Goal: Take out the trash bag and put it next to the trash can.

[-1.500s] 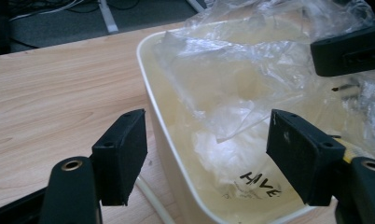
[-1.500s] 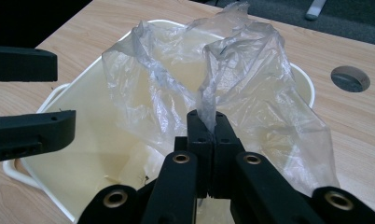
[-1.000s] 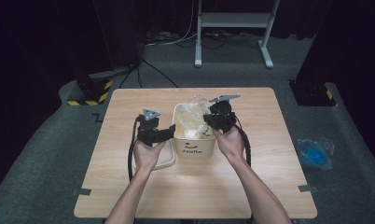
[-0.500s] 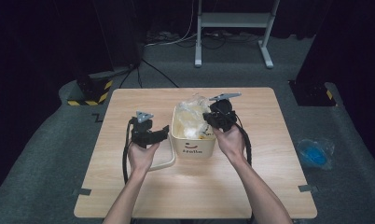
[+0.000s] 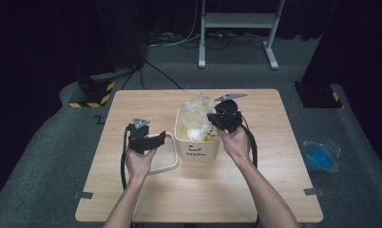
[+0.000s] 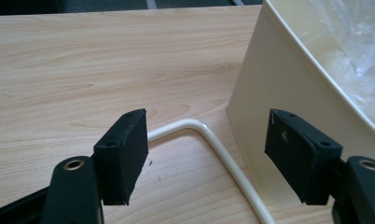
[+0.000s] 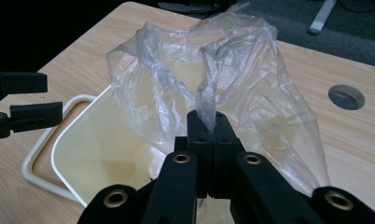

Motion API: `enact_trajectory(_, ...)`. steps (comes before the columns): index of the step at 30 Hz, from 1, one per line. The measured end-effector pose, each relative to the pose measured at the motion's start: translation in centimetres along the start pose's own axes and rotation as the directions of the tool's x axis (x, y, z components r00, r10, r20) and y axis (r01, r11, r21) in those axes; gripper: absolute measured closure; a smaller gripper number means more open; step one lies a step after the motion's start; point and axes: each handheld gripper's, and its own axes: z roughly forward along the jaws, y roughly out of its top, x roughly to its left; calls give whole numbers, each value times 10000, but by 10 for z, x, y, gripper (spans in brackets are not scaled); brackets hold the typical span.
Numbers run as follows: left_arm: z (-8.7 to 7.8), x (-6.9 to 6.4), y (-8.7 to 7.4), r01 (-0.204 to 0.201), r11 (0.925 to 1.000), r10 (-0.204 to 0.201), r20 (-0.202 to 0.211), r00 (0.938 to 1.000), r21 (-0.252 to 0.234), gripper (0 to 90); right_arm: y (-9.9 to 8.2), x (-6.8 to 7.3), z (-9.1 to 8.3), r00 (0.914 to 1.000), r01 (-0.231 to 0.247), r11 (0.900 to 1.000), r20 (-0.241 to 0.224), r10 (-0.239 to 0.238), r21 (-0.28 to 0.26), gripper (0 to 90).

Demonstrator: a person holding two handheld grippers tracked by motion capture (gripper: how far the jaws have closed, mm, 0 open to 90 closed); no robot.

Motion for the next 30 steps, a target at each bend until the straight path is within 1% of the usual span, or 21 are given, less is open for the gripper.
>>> enact_trajectory(1, 0, 1, -1, -37, 10000, 37, -43, 10000, 18, 302, 0, 0, -1, 10000, 4, 10000, 2, -4, -15, 894)
enact_trajectory(10, 1, 11, -12, 51, 9999, -46, -351, 9994, 124, 308, 5, 1, -6, 9999, 103, 9998, -41, -104, -150, 894)
enact_trajectory(14, 3, 17, -22, 236, 9995, -227, -453, 9987, 195, 313, 6, 2, -8, 9999, 101, 9998, -62, -103, -197, 894)
enact_trajectory(17, 5, 21, -28, 254, 9993, -237, -566, 9981, 287, 314, 8, 1, -9, 9999, 68, 9997, -80, -69, -218, 894)
enact_trajectory(19, 6, 23, -31, 257, 9991, -236, -633, 9977, 327, 314, 8, 1, -9, 9999, 73, 9997, -80, -74, -221, 894)
enact_trajectory(21, 7, 26, -35, 374, 9986, -349, -650, 9973, 374, 314, 8, 1, -9, 9999, 96, 9997, -77, -98, -224, 894)
enact_trajectory(22, 7, 28, -36, 366, 9984, -334, -720, 9968, 441, 314, 8, 1, -9, 9999, 102, 9997, -74, -104, -236, 894)
enact_trajectory(25, 7, 32, -39, 404, 9984, -370, -856, 9956, 385, 316, 9, 1, -11, 9999, 91, 9996, -71, -93, -255, 894)
enact_trajectory(30, 8, 38, -46, 537, 9975, -490, -993, 9938, 450, 319, 11, 1, -13, 9999, 100, 9994, -91, -103, -337, 894)
